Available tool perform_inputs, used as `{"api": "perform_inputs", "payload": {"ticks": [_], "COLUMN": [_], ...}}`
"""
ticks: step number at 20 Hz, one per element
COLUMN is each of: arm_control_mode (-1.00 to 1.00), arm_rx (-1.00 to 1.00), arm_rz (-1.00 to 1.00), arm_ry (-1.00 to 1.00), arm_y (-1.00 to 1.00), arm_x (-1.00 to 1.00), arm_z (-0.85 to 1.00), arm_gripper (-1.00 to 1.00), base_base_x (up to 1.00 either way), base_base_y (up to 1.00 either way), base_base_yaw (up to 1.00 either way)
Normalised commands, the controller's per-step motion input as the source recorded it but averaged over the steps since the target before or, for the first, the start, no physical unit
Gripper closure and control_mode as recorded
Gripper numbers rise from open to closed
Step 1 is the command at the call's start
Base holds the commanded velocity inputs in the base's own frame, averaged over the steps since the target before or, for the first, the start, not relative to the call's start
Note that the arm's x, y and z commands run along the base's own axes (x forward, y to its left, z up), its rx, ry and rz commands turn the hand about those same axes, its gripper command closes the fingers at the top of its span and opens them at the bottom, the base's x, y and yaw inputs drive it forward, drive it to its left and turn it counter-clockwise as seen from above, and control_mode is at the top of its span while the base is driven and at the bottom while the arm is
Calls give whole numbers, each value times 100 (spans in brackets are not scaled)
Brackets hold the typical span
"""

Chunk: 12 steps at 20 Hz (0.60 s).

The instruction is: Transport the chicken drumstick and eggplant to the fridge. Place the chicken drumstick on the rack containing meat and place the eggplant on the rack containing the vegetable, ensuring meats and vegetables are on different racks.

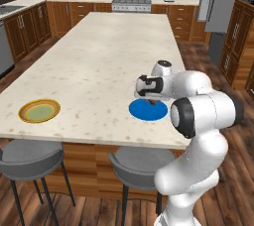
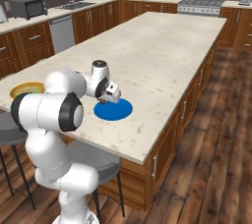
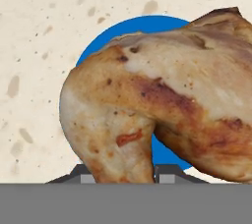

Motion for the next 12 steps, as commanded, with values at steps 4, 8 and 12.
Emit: {"api": "perform_inputs", "payload": {"ticks": [4,8,12], "arm_control_mode": [-100,-100,-100], "arm_rx": [-2,-8,-6], "arm_rz": [14,16,14], "arm_ry": [-20,-34,-17], "arm_y": [-7,-8,-6], "arm_x": [-100,-100,-99], "arm_z": [100,99,100], "arm_gripper": [100,100,100], "base_base_x": [0,0,0], "base_base_y": [0,0,0], "base_base_yaw": [0,0,0]}}
